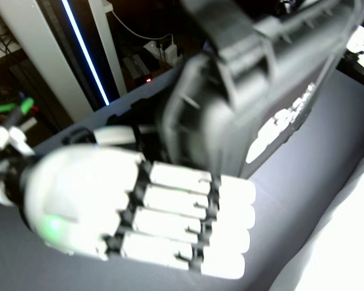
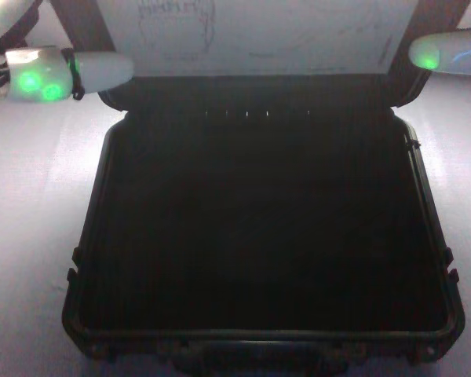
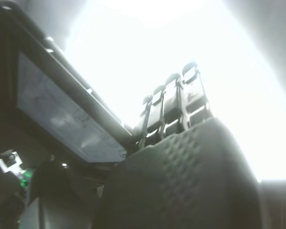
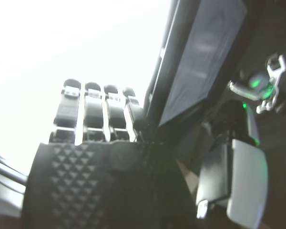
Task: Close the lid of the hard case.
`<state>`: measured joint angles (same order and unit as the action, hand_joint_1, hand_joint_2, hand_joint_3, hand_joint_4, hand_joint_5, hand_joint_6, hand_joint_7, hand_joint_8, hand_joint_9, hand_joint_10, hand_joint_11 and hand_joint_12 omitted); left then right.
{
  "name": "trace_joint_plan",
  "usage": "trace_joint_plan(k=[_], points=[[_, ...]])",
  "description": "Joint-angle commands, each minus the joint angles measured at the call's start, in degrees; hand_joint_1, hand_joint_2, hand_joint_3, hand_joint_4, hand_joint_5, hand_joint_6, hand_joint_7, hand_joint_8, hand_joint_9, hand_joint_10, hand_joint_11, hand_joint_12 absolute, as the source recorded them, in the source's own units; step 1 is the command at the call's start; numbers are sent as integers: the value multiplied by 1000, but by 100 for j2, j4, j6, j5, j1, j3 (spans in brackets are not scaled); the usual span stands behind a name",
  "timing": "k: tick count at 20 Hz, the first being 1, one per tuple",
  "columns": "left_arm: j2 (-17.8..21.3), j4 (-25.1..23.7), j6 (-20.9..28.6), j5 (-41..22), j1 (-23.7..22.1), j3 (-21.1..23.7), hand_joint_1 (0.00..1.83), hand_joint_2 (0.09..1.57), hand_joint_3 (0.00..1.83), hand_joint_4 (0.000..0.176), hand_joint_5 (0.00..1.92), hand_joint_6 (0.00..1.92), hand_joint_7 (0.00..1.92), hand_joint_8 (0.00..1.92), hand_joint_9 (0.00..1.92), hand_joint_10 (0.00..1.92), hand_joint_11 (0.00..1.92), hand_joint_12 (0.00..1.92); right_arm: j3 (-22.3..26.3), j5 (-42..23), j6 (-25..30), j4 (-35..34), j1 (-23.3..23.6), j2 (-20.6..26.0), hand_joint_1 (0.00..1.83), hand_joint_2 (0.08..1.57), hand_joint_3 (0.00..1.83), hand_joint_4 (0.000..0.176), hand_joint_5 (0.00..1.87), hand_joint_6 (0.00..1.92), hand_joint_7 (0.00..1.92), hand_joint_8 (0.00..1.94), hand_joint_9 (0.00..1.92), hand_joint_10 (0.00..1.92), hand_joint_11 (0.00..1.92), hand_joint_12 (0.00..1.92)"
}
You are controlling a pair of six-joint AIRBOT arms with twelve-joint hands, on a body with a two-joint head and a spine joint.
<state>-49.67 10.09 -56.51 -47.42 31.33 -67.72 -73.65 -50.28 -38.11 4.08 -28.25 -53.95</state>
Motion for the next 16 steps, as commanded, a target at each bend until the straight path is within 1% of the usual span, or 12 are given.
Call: trace_joint_plan(k=[1,3,4,5,7,8,9,11,12,13,15,16], points=[[88,-120,31,-901,17,59,77,946,1,0,0,0,0,0,0,0,0,0,55,-822,28,-71,-10,93,170,973,13,0,1,0,0,0,27,10,68,31],[240,-132,42,-1102,219,237,63,943,0,0,0,0,0,0,0,0,0,0,218,-1045,28,-72,-166,225,161,984,12,0,11,4,13,5,14,3,68,33],[304,-133,49,-1196,313,307,122,955,4,0,0,0,0,0,0,0,0,0,276,-1105,28,-72,-222,272,169,976,6,0,11,3,11,3,2,0,54,28],[360,-141,54,-1276,389,376,121,963,7,0,0,0,0,0,0,0,0,0,332,-1159,28,-68,-284,318,161,975,5,0,19,6,17,5,0,0,49,27],[474,-188,75,-1338,530,498,130,941,0,0,0,0,0,0,0,0,0,0,470,-1281,28,-56,-451,426,125,957,0,29,2,0,2,0,0,0,22,17],[504,-208,86,-1338,574,531,120,943,0,0,0,0,0,0,0,0,0,0,518,-1318,28,-46,-516,456,96,968,2,11,0,0,0,0,0,0,20,16],[550,-232,101,-1338,640,580,87,949,0,0,0,0,0,0,0,0,0,0,584,-1366,28,-33,-597,491,116,987,10,0,0,0,9,3,0,0,35,24],[610,-259,139,-1376,730,645,113,949,0,0,0,0,0,0,0,0,0,0,665,-1424,28,-27,-720,526,157,992,9,0,6,2,12,2,0,0,18,18],[662,-275,158,-1422,800,704,126,958,4,0,0,0,0,0,0,0,0,0,726,-1485,30,-27,-834,558,182,980,2,25,0,0,2,0,0,0,15,17],[704,-292,171,-1459,854,756,158,943,0,0,0,0,0,0,0,0,0,0,787,-1526,33,-27,-942,596,205,967,0,32,0,0,0,0,0,0,9,15],[743,-341,178,-1491,911,822,164,953,2,0,0,0,0,0,0,0,0,0,862,-1543,40,-27,-1107,638,239,1023,14,0,0,0,0,0,0,0,2,10],[753,-377,178,-1488,933,848,182,956,3,0,0,0,0,0,0,0,0,0,883,-1543,70,-28,-1213,647,244,1026,13,0,0,0,0,0,0,0,19,16]])
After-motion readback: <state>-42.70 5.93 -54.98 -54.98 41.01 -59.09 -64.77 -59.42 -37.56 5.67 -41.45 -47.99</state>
